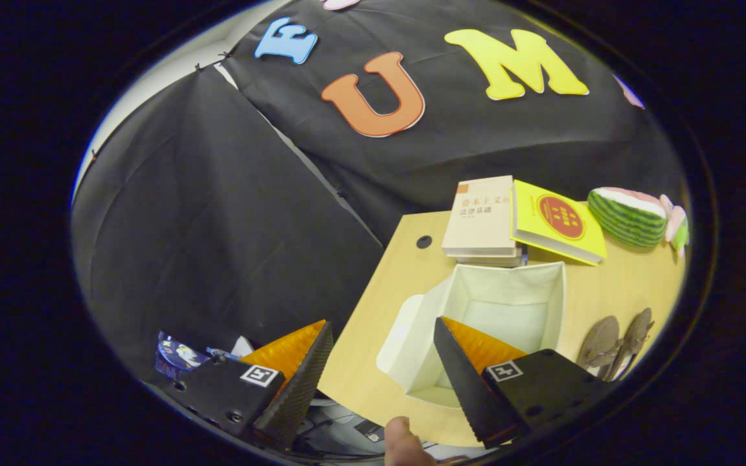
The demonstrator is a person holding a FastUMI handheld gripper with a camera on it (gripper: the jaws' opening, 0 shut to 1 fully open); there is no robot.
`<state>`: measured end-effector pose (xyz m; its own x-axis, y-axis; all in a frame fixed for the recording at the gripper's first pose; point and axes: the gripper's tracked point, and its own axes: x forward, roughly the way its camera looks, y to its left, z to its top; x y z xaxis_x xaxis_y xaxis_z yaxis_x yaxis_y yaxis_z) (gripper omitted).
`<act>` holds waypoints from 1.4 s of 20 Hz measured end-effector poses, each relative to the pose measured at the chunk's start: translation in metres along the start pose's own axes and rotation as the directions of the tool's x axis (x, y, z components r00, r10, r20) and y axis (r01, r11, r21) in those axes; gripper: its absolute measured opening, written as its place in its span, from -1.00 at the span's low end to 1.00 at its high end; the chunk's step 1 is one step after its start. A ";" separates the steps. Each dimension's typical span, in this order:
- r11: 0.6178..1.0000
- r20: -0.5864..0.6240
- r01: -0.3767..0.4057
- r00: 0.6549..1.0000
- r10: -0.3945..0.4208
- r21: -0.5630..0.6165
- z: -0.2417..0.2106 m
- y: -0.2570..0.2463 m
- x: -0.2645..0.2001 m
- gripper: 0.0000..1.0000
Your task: Open the storage box then place both shoes into the box .Put the left shoe in first, then the right shoe, with the right side of both shoes facing outward in a uniform manner.
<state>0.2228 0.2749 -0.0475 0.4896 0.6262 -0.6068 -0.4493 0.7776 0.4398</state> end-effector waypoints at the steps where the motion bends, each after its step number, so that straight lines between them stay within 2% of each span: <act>1: 1.000 -0.005 0.021 1.000 -0.021 -0.009 -0.005 -0.012 -0.004 1.00; 4: 0.996 -0.028 0.086 0.996 -0.087 -0.032 -0.021 -0.049 -0.016 1.00; 8: 0.976 -0.075 0.208 0.974 -0.213 -0.071 -0.045 -0.112 -0.040 1.00; 12: 0.958 -0.120 0.278 0.951 -0.285 -0.071 -0.071 -0.168 -0.059 1.00; 16: 0.909 -0.179 0.405 0.891 -0.417 -0.100 -0.095 -0.235 -0.075 1.00; 19: 0.871 -0.257 0.479 0.833 -0.490 -0.106 -0.123 -0.280 -0.082 1.00; 25: 0.820 -0.368 0.553 0.738 -0.565 -0.149 -0.165 -0.339 -0.078 1.00; 27: 0.827 -0.419 0.537 0.720 -0.553 -0.168 -0.180 -0.346 -0.070 0.88; 28: 0.822 -0.430 0.540 0.708 -0.560 -0.182 -0.186 -0.348 -0.066 0.73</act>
<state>0.2076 -0.0483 -0.2837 0.2774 -0.0166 -0.9606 -0.2411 0.9666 -0.0863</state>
